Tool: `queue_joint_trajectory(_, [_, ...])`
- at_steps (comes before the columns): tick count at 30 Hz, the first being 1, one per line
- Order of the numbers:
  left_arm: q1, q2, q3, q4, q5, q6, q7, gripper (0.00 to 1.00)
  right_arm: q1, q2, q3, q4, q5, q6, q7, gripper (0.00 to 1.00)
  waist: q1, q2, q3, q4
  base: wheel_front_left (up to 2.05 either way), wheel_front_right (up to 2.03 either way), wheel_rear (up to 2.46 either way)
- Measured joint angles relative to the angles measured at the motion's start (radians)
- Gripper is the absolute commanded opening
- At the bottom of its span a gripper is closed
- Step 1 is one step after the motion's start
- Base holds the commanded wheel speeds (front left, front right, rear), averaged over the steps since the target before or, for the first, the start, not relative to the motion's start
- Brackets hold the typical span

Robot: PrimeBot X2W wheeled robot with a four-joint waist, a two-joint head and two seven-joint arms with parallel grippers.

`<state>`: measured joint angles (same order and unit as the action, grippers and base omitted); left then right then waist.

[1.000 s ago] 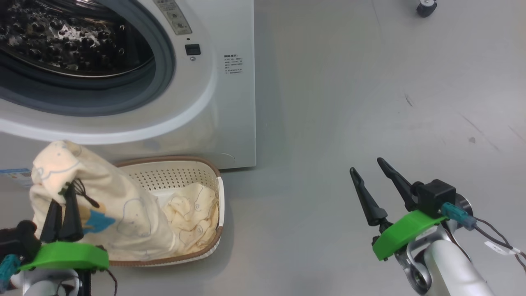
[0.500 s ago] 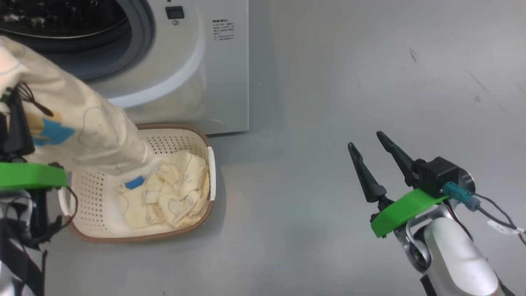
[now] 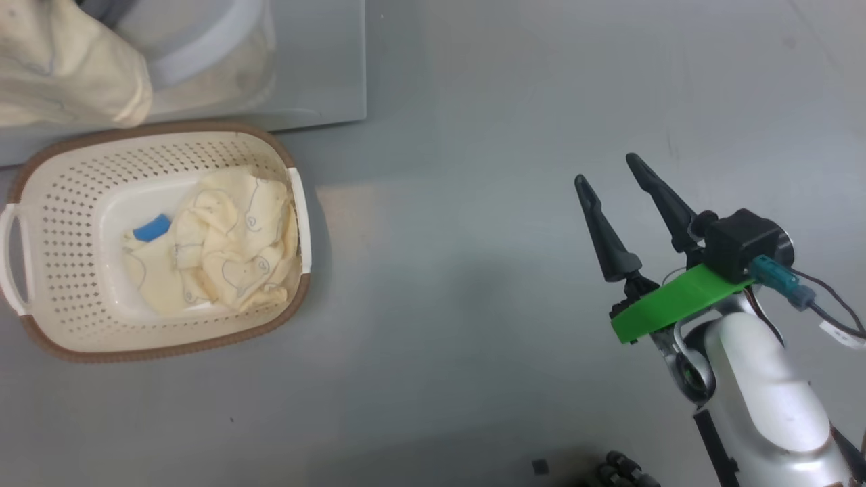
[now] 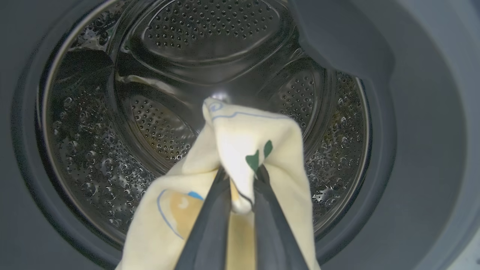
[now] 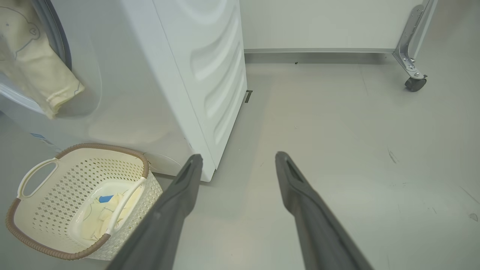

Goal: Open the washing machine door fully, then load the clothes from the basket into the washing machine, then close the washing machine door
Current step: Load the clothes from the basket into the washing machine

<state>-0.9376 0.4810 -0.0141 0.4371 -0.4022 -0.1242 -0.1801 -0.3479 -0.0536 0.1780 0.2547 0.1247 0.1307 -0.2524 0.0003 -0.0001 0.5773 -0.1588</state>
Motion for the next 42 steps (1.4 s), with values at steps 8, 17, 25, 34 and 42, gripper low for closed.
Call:
queue_joint_trajectory(8, [-0.281, 0.137, -0.16, 0.125, -0.076, -0.006, 0.026, 0.0, -0.029, 0.0, 0.024, -0.028, 0.051, 0.0, 0.0, 1.0, 0.0001, 0.0, 0.144, -0.039, 0.0, 0.0, 0.0])
queue_joint_trajectory(17, [-0.549, 0.21, -0.263, 0.261, -0.076, -0.007, -0.021, 0.0, -0.075, 0.001, 0.051, -0.052, 0.088, 0.0, 0.0, 1.0, -0.0001, 0.0, 0.245, -0.085, 0.0, 0.0, 0.0])
queue_joint_trajectory(25, [-0.705, 0.213, -0.363, 0.394, -0.073, -0.007, -0.048, 0.0, -0.081, 0.001, 0.075, -0.055, 0.106, 0.0, 0.0, 1.0, -0.0004, 0.0, 0.278, -0.113, 0.0, 0.0, 0.0])
queue_joint_trajectory(34, [-0.79, 0.198, -0.46, 0.58, -0.074, -0.007, -0.047, 0.0, -0.093, 0.001, 0.095, -0.058, 0.122, 0.0, 0.0, 1.0, -0.0003, 0.0, 0.313, -0.132, 0.0, 0.0, 0.0])
queue_joint_trajectory(42, [-0.833, 0.19, -0.536, 0.655, -0.087, -0.007, -0.047, 1.0, -0.115, 0.001, 0.095, -0.056, 0.131, 0.0, 0.0, 1.0, -0.0003, 0.0, 0.327, -0.136, 0.0, 0.0, 0.0])
